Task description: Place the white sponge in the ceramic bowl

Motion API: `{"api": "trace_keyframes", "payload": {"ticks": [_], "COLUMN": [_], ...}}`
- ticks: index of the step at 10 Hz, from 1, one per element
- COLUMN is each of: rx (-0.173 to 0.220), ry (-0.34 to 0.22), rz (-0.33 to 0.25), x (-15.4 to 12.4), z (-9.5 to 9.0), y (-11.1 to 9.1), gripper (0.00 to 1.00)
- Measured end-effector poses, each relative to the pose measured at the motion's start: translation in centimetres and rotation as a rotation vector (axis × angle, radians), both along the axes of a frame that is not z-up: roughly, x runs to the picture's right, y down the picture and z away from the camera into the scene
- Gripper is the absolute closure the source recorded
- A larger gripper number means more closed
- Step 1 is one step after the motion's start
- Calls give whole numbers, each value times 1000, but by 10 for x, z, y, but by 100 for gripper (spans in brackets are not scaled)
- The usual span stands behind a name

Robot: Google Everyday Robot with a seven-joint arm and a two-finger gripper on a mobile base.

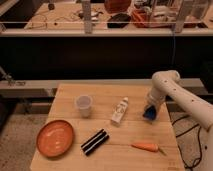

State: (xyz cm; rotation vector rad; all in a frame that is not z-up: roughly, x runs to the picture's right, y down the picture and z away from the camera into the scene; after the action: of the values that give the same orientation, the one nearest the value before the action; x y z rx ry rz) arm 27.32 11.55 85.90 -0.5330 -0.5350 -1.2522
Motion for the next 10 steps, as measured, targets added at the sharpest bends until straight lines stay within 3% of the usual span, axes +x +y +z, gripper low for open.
{"api": "trace_keyframes", "payload": {"ticks": [10], "rx": [-21], "ry": [-42], "rz": [-101], "x": [-62], "z": [-32], "y": [-40], "gripper": [100]}}
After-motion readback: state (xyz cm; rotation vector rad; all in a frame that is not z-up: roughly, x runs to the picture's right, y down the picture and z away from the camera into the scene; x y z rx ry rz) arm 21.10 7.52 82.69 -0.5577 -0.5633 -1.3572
